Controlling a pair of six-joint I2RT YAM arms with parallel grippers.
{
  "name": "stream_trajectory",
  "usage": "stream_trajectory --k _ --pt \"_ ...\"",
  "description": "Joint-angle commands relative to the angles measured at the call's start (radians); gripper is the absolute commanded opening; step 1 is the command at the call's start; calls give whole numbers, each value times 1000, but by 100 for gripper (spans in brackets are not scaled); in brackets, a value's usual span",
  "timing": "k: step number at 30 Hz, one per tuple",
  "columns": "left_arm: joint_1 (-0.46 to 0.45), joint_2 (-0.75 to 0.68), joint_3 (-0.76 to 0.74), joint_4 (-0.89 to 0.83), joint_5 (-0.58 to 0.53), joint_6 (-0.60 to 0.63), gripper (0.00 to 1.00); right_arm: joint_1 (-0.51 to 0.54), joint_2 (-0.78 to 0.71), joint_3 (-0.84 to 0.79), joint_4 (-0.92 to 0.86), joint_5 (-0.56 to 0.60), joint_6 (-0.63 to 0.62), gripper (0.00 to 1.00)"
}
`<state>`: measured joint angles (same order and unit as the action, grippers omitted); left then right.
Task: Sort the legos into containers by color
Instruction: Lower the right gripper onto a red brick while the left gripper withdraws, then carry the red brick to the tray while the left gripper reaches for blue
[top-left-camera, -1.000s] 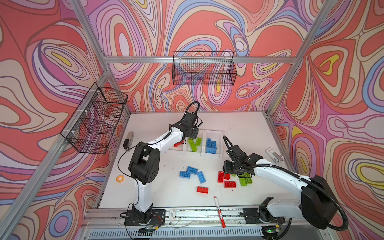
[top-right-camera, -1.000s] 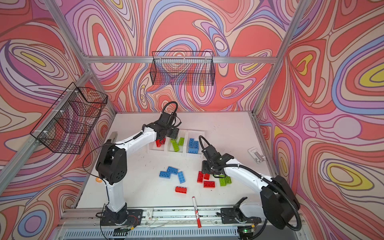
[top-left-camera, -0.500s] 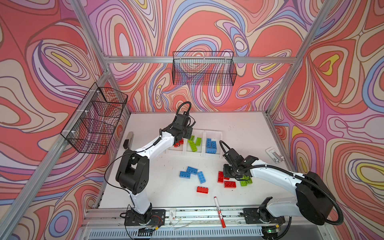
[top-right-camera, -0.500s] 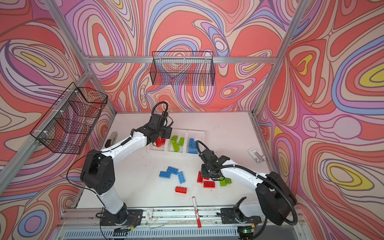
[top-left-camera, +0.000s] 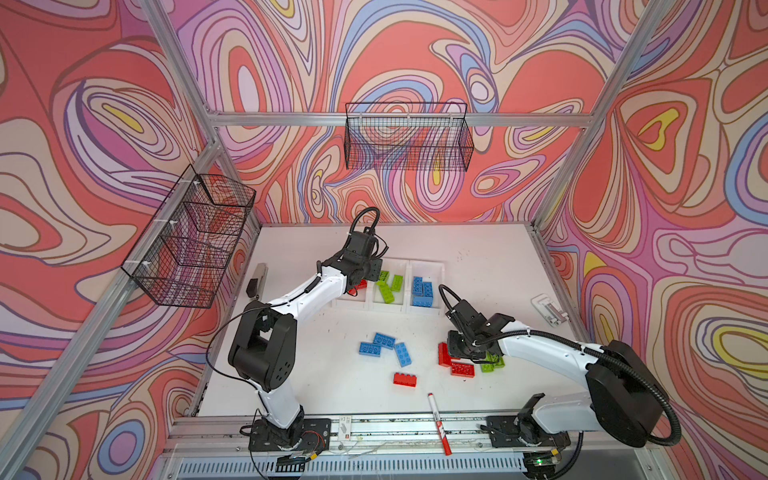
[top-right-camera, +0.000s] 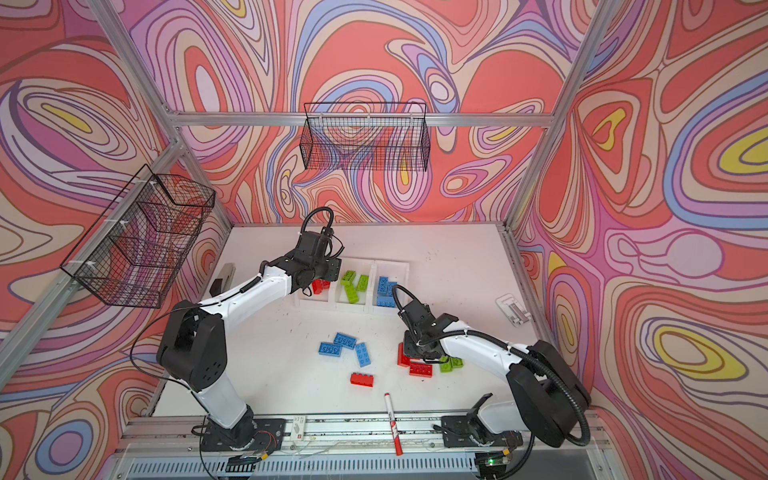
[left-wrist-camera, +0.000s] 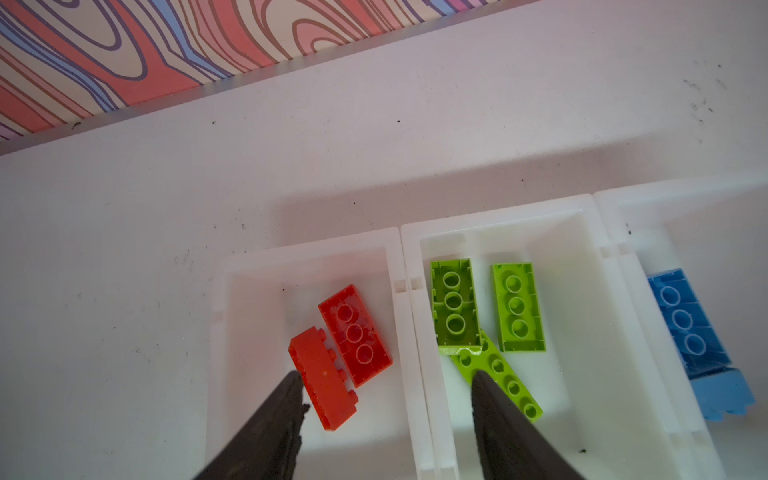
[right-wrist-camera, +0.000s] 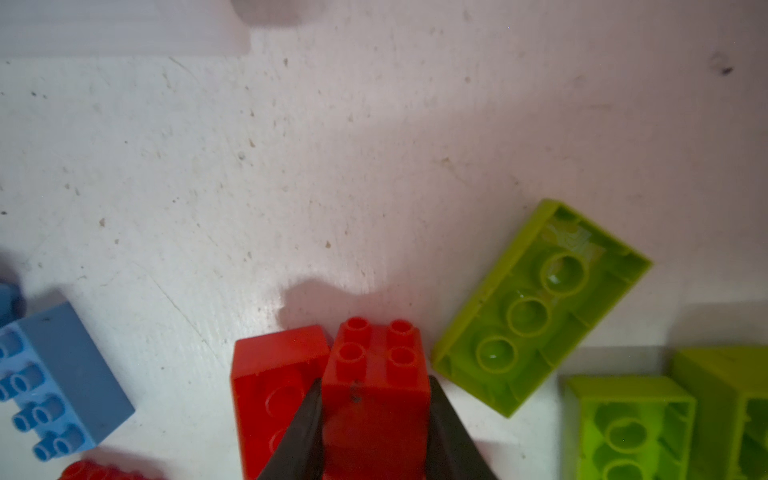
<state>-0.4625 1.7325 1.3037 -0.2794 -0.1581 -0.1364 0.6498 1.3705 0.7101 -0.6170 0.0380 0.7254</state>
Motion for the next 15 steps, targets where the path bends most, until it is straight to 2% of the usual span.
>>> stream_trajectory --k 1,9,15 --pt "10 -43 -19 11 -8 -15 67 7 -19 46 -26 34 5 29" --pt "9 -73 -57 10 -14 -17 67 7 -22 189 -84 81 -60 29" --pt "10 -147 -127 10 -36 -22 67 7 58 373 -52 99 -177 28"
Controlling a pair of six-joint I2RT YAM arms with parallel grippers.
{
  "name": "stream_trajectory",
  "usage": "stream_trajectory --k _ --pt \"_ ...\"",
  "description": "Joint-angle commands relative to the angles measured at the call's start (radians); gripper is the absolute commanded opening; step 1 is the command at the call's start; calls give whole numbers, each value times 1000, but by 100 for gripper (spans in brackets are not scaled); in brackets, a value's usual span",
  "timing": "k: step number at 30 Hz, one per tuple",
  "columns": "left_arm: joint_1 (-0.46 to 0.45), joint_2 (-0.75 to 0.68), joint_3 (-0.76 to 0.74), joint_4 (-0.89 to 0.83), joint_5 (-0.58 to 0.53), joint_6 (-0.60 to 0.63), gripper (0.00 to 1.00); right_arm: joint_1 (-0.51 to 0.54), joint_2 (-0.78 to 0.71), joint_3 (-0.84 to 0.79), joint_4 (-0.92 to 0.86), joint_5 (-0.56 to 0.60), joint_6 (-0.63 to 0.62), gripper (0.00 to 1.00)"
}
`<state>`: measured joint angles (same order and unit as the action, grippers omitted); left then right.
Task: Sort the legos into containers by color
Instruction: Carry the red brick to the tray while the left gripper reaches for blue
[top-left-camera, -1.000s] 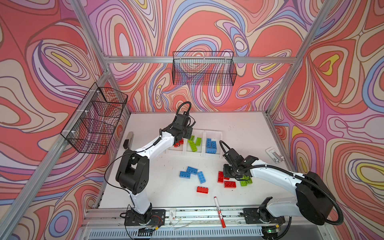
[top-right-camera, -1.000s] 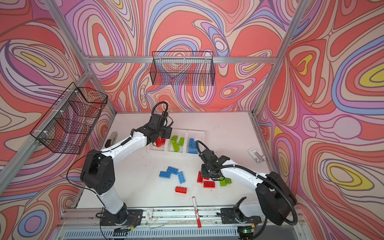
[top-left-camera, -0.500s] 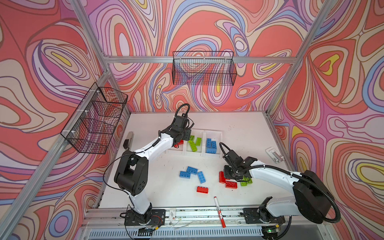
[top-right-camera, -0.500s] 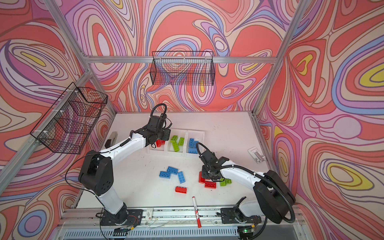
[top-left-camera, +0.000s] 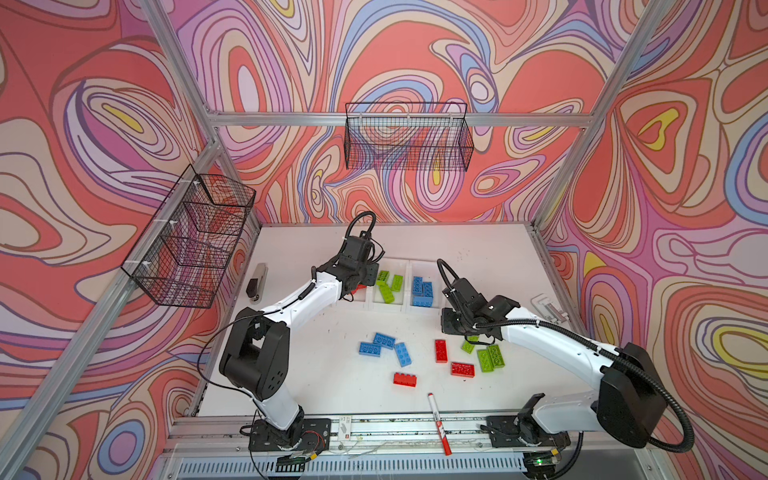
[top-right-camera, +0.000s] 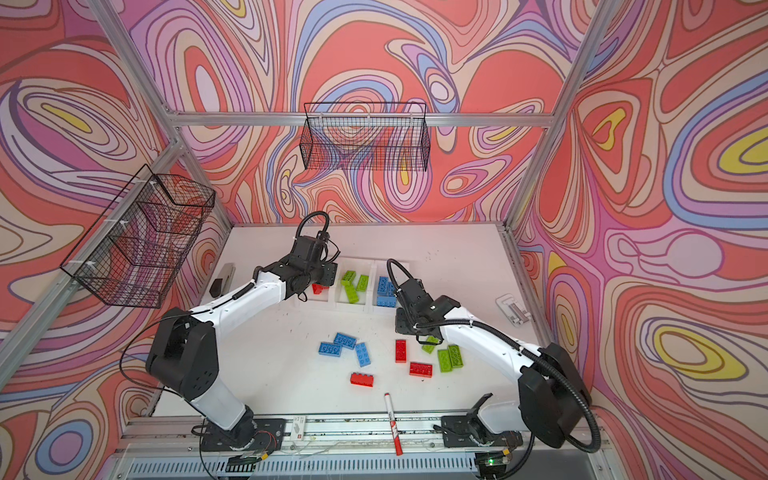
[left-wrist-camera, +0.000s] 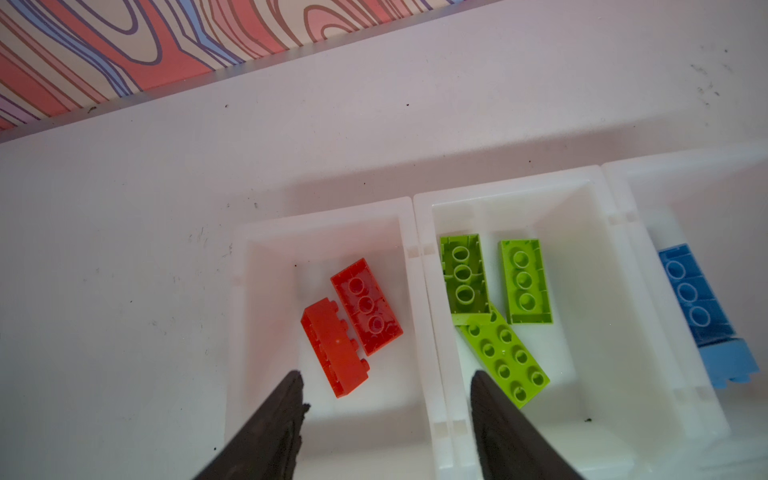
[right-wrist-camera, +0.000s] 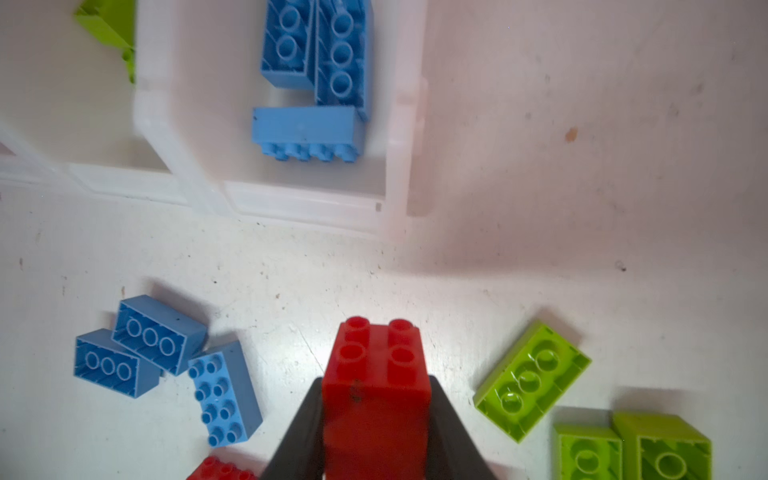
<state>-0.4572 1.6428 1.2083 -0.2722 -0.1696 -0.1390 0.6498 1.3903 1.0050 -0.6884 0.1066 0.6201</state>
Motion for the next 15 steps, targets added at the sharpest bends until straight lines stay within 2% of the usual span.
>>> stream_trajectory --k 1,5,11,15 --pt "7 -78 -55 2 -27 -20 67 7 64 128 43 27 -103 28" --pt "7 -178 -151 2 -30 -34 67 7 190 326 167 -6 -191 28" --pt "7 -416 -331 -41 -1 41 68 8 431 530 359 -221 -224 28" --pt "8 -599 -432 -95 182 173 68 26 570 638 480 -311 -200 28"
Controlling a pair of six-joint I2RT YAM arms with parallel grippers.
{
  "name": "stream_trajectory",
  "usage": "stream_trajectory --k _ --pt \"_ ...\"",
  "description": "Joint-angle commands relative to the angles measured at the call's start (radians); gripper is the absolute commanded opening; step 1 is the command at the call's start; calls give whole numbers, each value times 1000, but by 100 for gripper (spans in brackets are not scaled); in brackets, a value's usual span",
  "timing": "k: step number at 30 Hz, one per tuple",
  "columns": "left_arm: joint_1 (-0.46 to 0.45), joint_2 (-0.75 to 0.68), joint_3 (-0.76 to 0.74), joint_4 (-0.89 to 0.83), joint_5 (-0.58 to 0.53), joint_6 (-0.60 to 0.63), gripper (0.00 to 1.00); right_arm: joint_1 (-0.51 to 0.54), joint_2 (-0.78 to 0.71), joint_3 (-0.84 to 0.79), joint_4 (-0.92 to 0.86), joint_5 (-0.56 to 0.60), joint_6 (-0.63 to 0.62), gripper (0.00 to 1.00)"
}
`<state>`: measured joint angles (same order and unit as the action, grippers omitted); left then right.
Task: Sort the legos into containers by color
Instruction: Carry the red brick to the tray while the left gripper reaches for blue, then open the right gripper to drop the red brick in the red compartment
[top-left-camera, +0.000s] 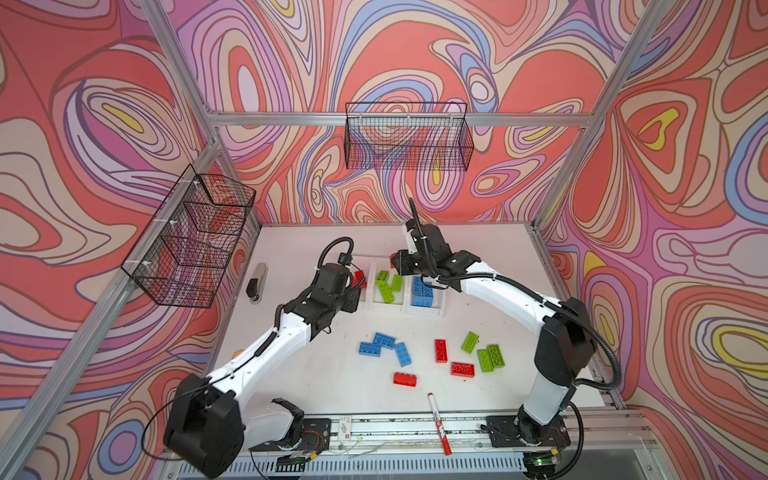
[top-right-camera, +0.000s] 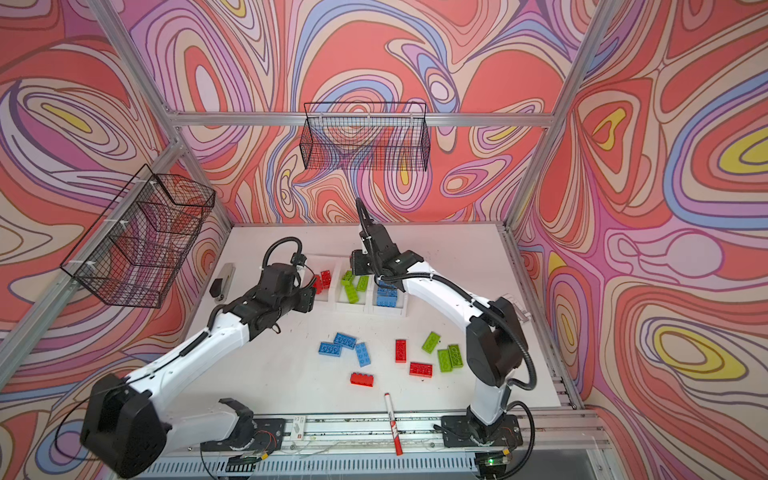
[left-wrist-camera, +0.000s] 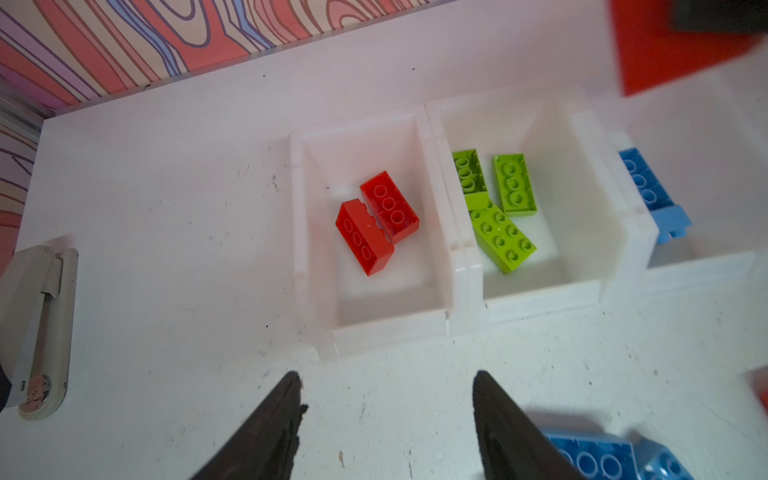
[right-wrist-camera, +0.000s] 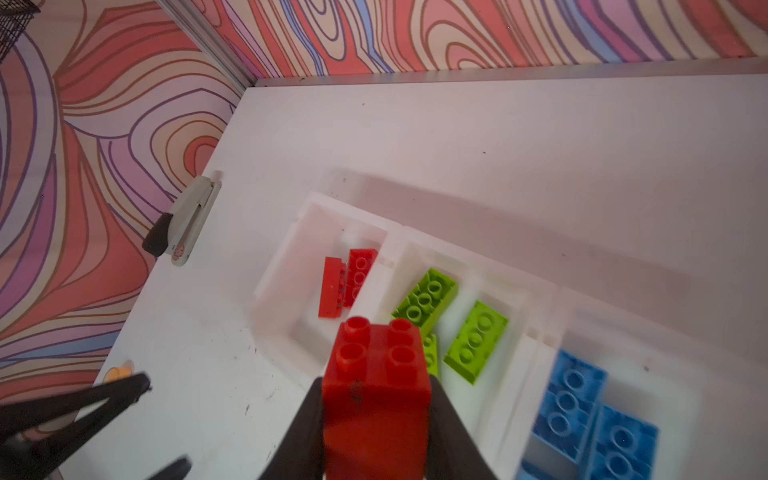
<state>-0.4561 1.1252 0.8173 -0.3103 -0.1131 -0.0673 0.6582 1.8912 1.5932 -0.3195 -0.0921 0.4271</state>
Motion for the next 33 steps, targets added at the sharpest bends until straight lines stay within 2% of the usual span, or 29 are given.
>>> stream_trajectory --k 1,4,10,14,16,20,24,27,33 --pt "6 -122 -59 -79 177 134 68 22 103 81 128 -134 -2 28" --pt "4 -213 -105 -147 246 220 67 39 194 159 155 -170 0 28" --pt "5 -262 -133 -247 251 317 67 43 314 243 165 -212 17 31" --pt "-2 -242 -147 -260 298 356 68 43 358 279 149 -207 15 46" --pt "-20 -227 -150 -252 285 371 70 43 357 278 151 -204 12 53" --pt "-62 -188 -154 -228 240 423 72 43 327 248 164 -189 5 60" --pt "-113 -96 -121 -250 256 503 73 33 263 184 188 -165 1 60" --pt "-167 -4 -93 -257 227 574 74 5 174 92 228 -142 6 60" --pt "-208 128 -45 -223 232 654 74 -94 -28 -122 266 -103 5 59"
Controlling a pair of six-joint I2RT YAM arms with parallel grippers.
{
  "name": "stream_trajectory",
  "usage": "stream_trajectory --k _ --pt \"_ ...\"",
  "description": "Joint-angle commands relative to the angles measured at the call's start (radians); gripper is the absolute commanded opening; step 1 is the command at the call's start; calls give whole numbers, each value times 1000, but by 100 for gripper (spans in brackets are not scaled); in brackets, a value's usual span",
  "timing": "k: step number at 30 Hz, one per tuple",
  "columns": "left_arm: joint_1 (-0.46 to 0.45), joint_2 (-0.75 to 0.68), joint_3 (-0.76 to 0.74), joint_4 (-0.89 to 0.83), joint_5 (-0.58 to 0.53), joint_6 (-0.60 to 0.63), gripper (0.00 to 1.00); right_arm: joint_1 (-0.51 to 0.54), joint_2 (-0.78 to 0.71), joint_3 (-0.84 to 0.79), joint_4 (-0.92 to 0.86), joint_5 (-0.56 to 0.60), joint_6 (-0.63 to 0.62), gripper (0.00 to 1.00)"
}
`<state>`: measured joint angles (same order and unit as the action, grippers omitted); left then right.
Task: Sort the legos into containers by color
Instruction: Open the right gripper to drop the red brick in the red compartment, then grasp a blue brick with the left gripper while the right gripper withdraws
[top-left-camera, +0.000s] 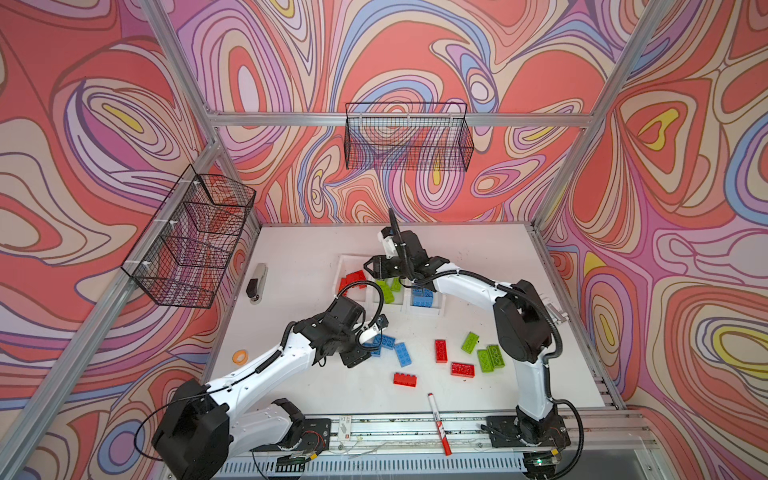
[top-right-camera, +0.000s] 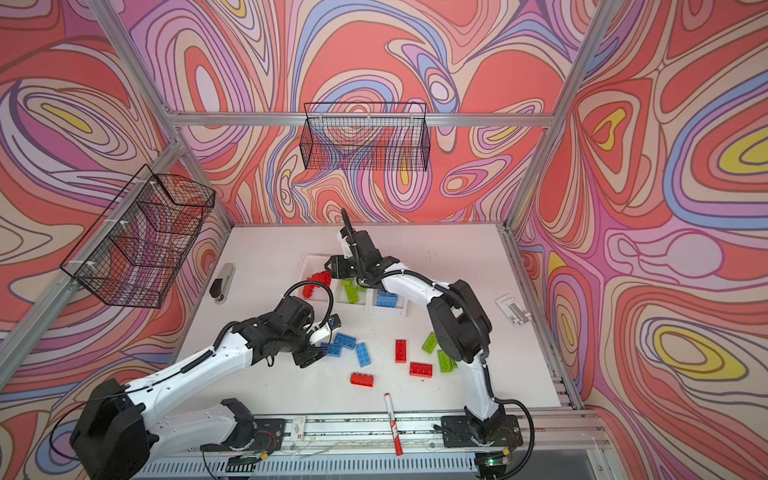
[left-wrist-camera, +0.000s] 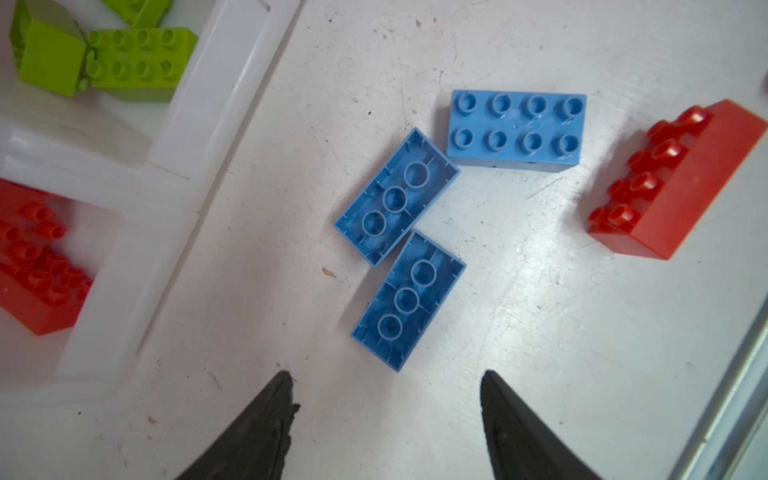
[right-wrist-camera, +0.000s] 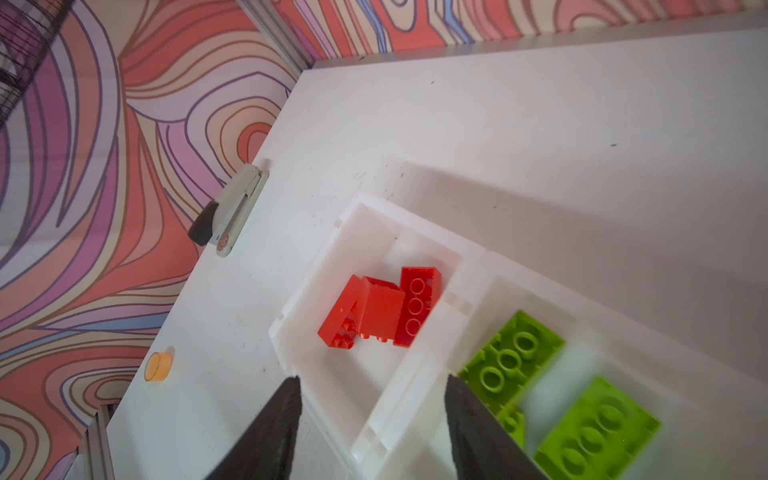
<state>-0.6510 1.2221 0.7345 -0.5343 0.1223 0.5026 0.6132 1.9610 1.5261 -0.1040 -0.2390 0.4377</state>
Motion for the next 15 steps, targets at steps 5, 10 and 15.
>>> stream_trajectory --k 5,10,15 --pt "-27 104 69 -24 34 162 74 -127 -234 -190 29 75 -19 59" --pt "-29 170 97 -87 39 203 73 -174 -299 -271 24 86 -17 59" --pt "-29 227 86 -39 19 218 72 -187 -324 -303 39 78 -15 59"
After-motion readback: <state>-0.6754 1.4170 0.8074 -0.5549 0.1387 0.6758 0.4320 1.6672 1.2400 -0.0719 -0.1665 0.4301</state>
